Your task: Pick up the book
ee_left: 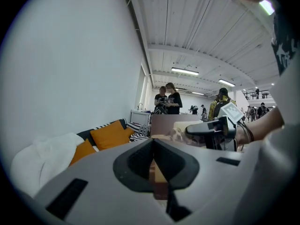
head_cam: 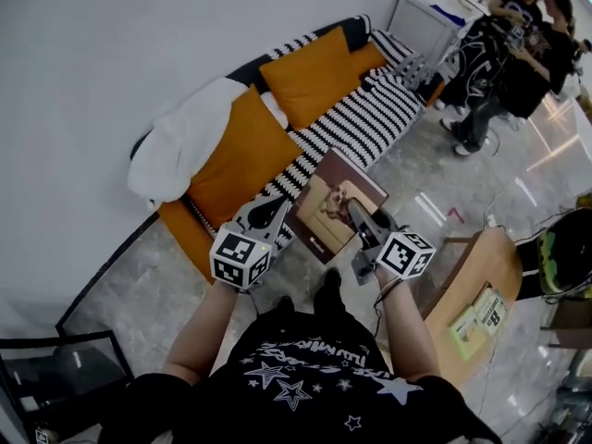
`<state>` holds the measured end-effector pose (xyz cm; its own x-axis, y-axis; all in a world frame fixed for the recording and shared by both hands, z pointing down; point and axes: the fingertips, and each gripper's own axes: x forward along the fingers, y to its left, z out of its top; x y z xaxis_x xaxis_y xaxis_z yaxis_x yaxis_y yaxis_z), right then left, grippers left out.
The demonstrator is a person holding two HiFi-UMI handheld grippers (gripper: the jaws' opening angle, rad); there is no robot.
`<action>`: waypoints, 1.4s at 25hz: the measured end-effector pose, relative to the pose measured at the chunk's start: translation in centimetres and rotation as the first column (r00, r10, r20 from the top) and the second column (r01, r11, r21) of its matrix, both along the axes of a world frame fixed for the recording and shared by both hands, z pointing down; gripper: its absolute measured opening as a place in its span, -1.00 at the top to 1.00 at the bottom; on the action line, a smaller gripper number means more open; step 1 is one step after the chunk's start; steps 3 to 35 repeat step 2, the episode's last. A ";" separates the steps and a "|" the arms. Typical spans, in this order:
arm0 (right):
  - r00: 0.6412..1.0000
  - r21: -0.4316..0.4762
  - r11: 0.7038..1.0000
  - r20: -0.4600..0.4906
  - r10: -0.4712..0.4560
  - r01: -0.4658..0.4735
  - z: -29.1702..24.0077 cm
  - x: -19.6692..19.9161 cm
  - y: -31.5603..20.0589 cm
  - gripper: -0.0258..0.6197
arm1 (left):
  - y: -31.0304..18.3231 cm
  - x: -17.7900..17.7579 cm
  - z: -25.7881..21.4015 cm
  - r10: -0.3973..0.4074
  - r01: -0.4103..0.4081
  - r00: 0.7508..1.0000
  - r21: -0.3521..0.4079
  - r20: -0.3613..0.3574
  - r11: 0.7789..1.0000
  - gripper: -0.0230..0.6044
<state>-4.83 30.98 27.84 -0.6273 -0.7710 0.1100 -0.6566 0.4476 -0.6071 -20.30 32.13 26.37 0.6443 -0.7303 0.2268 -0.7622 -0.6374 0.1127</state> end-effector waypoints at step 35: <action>1.000 -0.001 1.000 -0.001 0.001 -0.001 0.2 -0.9 0.6 0.47 | 0.3 -0.8 0.2 0.005 -0.005 1.000 -0.001 0.002 1.000 0.91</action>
